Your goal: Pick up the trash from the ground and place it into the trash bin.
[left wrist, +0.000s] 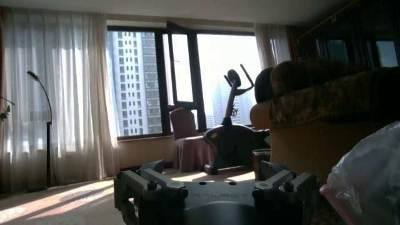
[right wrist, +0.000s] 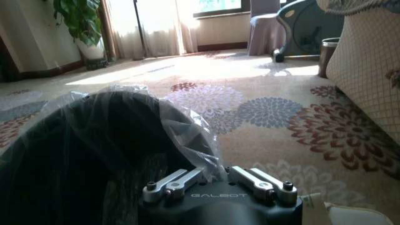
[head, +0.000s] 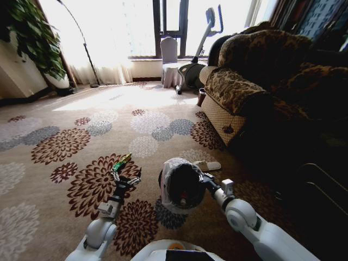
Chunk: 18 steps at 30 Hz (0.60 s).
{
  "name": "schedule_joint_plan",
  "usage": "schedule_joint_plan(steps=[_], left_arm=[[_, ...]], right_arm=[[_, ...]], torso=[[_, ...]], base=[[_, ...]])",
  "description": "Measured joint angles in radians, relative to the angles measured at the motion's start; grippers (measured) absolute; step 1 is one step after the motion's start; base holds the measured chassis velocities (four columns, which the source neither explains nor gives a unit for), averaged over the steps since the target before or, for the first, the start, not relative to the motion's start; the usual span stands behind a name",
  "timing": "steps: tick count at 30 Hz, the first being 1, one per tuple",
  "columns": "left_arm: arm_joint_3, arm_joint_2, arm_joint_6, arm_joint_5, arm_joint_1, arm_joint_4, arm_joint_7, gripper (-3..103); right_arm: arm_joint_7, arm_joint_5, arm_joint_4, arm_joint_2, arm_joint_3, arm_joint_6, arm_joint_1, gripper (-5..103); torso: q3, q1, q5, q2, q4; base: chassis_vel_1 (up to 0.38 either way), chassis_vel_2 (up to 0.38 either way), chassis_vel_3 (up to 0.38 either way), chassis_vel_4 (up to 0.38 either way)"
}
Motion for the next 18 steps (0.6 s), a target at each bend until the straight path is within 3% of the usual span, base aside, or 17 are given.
schedule_joint_plan(steps=[1, 2, 4, 6, 7, 8, 10, 11, 12, 13, 14, 15, 16, 17, 18], left_arm=[[0.000, -0.008, 0.045, 0.005, 0.012, 0.000, -0.045, 100], [0.000, -0.008, 0.045, 0.005, 0.012, 0.000, -0.045, 100], [0.000, -0.027, 0.192, -0.009, 0.034, 0.002, -0.159, 100], [0.004, -0.037, 0.338, -0.078, 0.043, 0.018, -0.244, 100], [0.004, -0.037, 0.338, -0.078, 0.043, 0.018, -0.244, 100], [0.006, -0.041, 0.389, -0.127, 0.048, 0.027, -0.269, 100], [0.004, -0.045, 0.389, -0.175, 0.053, 0.036, -0.270, 100], [-0.008, -0.048, 0.278, -0.192, 0.059, 0.046, -0.185, 100], [-0.050, -0.048, 0.108, -0.212, 0.062, 0.063, -0.013, 100], [-0.083, -0.047, 0.036, -0.232, 0.063, 0.068, 0.058, 100], [-0.083, -0.047, 0.036, -0.232, 0.063, 0.068, 0.058, 100], [-0.146, -0.044, -0.061, -0.275, 0.060, 0.067, 0.177, 103], [-0.230, -0.031, -0.116, -0.304, 0.050, 0.054, 0.368, 100], [-0.251, -0.023, -0.129, -0.285, 0.035, 0.060, 0.462, 97], [-0.253, -0.018, -0.139, -0.242, 0.019, 0.083, 0.459, 93]], right_arm=[[0.006, -0.009, 0.013, -0.016, 0.014, -0.027, -0.005, 0], [0.006, -0.009, 0.013, -0.016, 0.014, -0.027, -0.005, 0], [0.037, -0.011, 0.029, -0.049, 0.051, -0.077, -0.030, 0], [0.105, 0.024, 0.029, -0.059, 0.083, -0.092, -0.057, 0], [0.105, 0.024, 0.029, -0.059, 0.083, -0.092, -0.057, 0], [0.131, 0.054, 0.031, -0.059, 0.092, -0.094, -0.070, 0], [0.143, 0.078, 0.040, -0.051, 0.096, -0.093, -0.085, 0], [0.131, 0.087, 0.049, -0.042, 0.096, -0.077, -0.092, 0], [0.100, 0.086, 0.058, -0.035, 0.095, -0.048, -0.091, 0], [0.083, 0.085, 0.061, -0.032, 0.094, -0.036, -0.088, 0], [0.083, 0.085, 0.061, -0.032, 0.094, -0.036, -0.088, 0], [0.059, 0.079, 0.062, -0.026, 0.089, -0.022, -0.079, 0], [0.038, 0.068, 0.059, -0.016, 0.075, -0.012, -0.064, 0], [0.033, 0.061, 0.053, -0.008, 0.068, -0.009, -0.057, 0], [0.031, 0.053, 0.050, 0.000, 0.064, -0.008, -0.055, 0]], torso=[[0.000, 0.000, 0.0005, 0.000, 0.0002], [0.000, 0.000, 0.0005, 0.000, 0.0002], [0.000, 0.000, -0.0002, 0.000, 0.0005], [0.000, 0.000, 0.0000, 0.000, 0.0002], [0.000, 0.000, 0.0000, 0.000, 0.0002], [0.000, 0.000, -0.0009, 0.000, -0.0002], [0.000, 0.000, -0.0003, 0.000, -0.0003], [0.000, 0.000, 0.0006, 0.000, 0.0000], [0.000, 0.000, -0.0005, 0.000, -0.0001], [0.000, 0.000, -0.0011, 0.000, -0.0001], [0.000, 0.000, -0.0011, 0.000, -0.0001], [0.000, 0.000, -0.0013, 0.000, 0.0002], [0.000, 0.000, 0.0015, 0.000, 0.0007], [0.000, 0.000, 0.0016, 0.000, 0.0010], [0.000, 0.000, 0.0006, 0.000, 0.0006]], base=[[0.000, 0.000, 0.000, 0.000], [0.000, 0.000, 0.000, 0.000], [0.000, 0.000, 0.000, 0.000], [0.000, 0.000, 0.000, 0.000], [0.000, 0.000, 0.000, 0.000], [0.000, 0.000, 0.000, 0.000], [0.000, 0.000, 0.000, 0.000], [0.000, 0.000, 0.000, 0.000], [0.000, 0.000, 0.000, 0.000], [0.000, 0.000, 0.000, 0.000], [0.000, 0.000, 0.000, 0.000], [0.000, 0.000, 0.000, 0.000], [0.000, 0.000, 0.000, 0.000], [0.000, 0.000, 0.000, 0.000], [0.000, 0.000, 0.000, 0.000]])
